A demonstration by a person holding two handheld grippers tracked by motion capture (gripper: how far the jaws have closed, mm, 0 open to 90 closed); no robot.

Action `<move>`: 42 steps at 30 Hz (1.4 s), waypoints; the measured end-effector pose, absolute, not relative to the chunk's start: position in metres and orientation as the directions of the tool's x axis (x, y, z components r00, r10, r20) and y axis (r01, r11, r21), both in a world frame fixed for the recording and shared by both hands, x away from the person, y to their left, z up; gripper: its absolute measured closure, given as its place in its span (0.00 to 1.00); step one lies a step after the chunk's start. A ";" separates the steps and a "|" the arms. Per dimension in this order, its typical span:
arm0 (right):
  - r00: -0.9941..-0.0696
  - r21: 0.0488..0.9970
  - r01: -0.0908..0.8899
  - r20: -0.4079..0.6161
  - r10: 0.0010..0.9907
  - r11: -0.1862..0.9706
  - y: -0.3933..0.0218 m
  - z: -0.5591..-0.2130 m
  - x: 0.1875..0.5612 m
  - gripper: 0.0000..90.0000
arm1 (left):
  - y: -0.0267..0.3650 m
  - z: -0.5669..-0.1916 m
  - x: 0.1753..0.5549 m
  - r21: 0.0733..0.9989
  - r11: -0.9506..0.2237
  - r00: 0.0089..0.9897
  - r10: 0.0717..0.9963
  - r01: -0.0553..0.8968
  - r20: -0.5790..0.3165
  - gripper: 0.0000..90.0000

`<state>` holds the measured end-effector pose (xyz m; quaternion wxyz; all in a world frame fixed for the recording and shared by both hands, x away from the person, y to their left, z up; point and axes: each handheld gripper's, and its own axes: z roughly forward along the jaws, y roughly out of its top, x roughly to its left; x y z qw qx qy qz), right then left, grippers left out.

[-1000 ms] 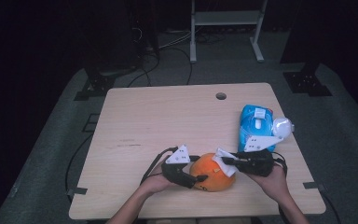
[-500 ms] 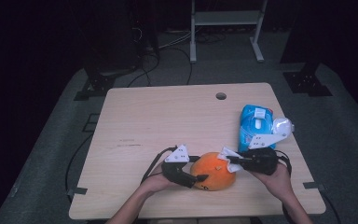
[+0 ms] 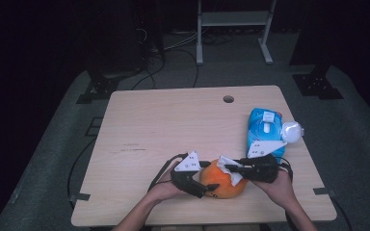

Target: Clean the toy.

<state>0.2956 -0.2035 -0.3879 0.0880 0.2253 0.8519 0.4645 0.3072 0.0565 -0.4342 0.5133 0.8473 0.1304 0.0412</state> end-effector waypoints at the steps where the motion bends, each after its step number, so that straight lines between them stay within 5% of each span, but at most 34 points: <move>1: -0.883 0.831 0.302 0.059 0.466 0.467 -0.203 -0.388 0.296 0.88 | 0.056 -0.434 0.307 0.881 -0.439 0.963 0.263 0.179 -0.064 0.17; 6: -0.870 0.834 0.323 0.075 0.488 0.447 -0.214 -0.389 0.298 0.88 | 0.059 -0.441 0.316 0.865 -0.424 0.947 0.280 0.269 -0.157 0.15; 7: -0.870 0.841 0.328 0.092 0.484 0.430 -0.215 -0.388 0.299 0.88 | 0.058 -0.441 0.315 0.866 -0.427 0.949 0.279 0.260 -0.147 0.24; 12: -0.890 0.841 0.288 0.059 0.452 0.458 -0.197 -0.380 0.289 0.88 | 0.052 -0.432 0.309 0.870 -0.434 0.953 0.279 0.234 -0.117 0.33; 18: -0.927 0.781 0.196 -0.049 0.371 0.593 -0.153 -0.382 0.276 0.88 | 0.040 -0.428 0.293 0.857 -0.500 0.967 0.255 0.127 0.006 0.34; 26: -0.884 0.807 0.272 -0.005 0.467 0.525 -0.186 -0.381 0.292 0.88 | 0.048 -0.434 0.300 0.859 -0.489 0.966 0.258 0.155 -0.027 0.33; 36: -0.827 0.809 0.380 0.078 0.557 0.449 -0.233 -0.390 0.301 0.88 | 0.055 -0.439 0.307 0.856 -0.477 0.961 0.265 0.199 -0.075 0.30; 42: -0.838 0.806 0.382 0.096 0.537 0.453 -0.224 -0.394 0.301 0.88 | 0.055 -0.436 0.314 0.855 -0.396 0.928 0.294 0.335 -0.227 0.12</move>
